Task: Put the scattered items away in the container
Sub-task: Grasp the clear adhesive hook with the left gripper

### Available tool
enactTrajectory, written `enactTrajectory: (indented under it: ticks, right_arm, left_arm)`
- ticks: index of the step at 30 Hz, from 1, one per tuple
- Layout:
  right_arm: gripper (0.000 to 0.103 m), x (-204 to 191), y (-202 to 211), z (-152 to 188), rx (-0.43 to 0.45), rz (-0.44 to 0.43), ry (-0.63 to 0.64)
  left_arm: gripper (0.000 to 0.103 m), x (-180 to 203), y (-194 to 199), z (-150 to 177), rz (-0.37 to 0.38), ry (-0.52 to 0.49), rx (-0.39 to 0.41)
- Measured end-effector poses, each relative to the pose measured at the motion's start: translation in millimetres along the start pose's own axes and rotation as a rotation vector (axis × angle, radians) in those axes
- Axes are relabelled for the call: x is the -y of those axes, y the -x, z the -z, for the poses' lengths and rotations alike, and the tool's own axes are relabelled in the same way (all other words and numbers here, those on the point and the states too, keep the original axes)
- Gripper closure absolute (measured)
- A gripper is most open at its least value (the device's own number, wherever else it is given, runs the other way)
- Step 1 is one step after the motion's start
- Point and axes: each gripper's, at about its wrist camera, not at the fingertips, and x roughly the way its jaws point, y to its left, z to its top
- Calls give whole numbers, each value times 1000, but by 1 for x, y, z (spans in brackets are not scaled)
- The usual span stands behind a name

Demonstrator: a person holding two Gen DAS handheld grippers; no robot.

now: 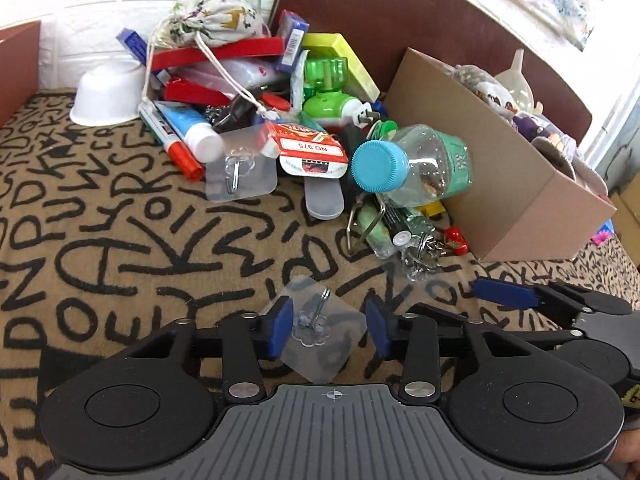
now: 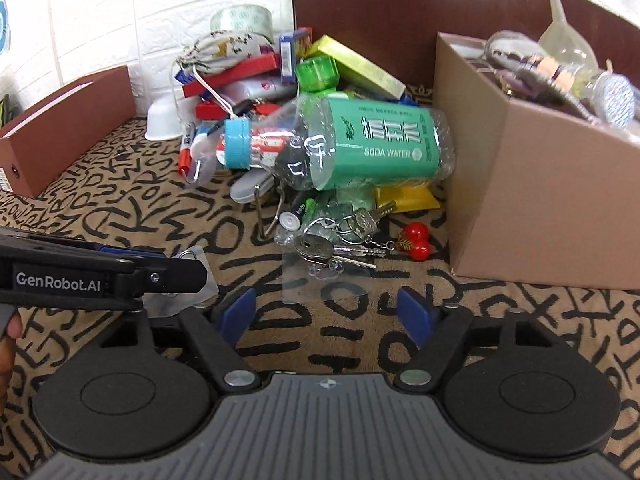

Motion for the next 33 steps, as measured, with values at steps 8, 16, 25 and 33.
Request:
enactTrajectory:
  ticks: [8,16,25,33]
  right_arm:
    - [32,1,-20,-10,22,5,-6]
    - [48,-6,-26,-13,32,17,46]
    - [48,-22,6,12,-24,-53,114]
    - [48,-39,51,44,-76,-144,146]
  left_arm:
    - [52,0,-13,-6,-27,-38,13]
    - [103,-2,-13,-5,-1,-37,-24]
    - [103,0,17,20,13,-37,-56]
    - [102,-9,52,42,-16,-4,-64]
